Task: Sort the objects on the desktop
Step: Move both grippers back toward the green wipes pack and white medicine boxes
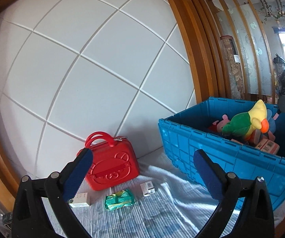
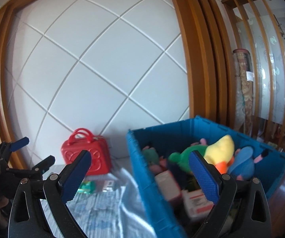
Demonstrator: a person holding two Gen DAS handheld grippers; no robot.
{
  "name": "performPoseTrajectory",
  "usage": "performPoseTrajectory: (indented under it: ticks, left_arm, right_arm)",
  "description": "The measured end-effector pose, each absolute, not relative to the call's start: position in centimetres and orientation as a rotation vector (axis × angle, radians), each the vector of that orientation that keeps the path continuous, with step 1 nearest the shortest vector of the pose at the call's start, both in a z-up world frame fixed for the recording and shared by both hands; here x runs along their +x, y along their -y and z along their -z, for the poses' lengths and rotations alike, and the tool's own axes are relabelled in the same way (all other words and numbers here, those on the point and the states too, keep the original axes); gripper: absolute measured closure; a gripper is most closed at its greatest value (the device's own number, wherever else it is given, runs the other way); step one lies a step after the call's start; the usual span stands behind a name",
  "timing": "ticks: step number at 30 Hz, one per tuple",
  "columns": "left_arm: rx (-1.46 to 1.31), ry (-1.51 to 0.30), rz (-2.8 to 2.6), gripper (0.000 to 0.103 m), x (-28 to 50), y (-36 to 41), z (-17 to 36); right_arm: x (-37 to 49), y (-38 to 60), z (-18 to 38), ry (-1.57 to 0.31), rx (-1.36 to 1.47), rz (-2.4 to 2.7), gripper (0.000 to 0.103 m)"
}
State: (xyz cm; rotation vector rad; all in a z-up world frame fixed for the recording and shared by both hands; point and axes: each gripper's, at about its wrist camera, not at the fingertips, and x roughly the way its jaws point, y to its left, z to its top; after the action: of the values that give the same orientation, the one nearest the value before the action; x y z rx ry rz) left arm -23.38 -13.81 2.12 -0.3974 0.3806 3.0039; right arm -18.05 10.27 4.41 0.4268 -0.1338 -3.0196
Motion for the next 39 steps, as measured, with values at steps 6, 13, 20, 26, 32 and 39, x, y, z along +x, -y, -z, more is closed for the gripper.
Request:
performPoseTrajectory:
  ticks: [6,13,20,26,32,39]
  left_arm:
    - [-0.446,-0.347,-3.050,0.000,-22.0,19.0,-0.2]
    - [-0.480,-0.341,-3.129,0.000,-20.4,23.8,2.0]
    - [-0.532,-0.348,-3.263,0.000,-17.8,30.5,5.1]
    - [-0.680,-0.307,-3.334,0.000,-18.5,34.6,7.4]
    - [-0.733,-0.362,-3.289,0.000,-22.6,33.8,9.1]
    - [-0.827,-0.397,-3.124,0.000,-32.2,30.8,12.7]
  right_arm:
    - [-16.5,-4.8,-2.3,0.106,0.510,2.989,0.003]
    - [-16.5,-0.9,-1.0,0.063,0.545,2.940,0.001]
    - [-18.5,2.7,2.1,-0.016,0.578,2.836,0.001]
    - [-22.9,4.3,5.8,-0.049,0.688,2.757,0.001]
    - [-29.2,4.9,10.2,-0.052,0.851,2.688,0.001]
    - [-38.7,6.3,15.7,-0.112,1.036,2.648,0.001]
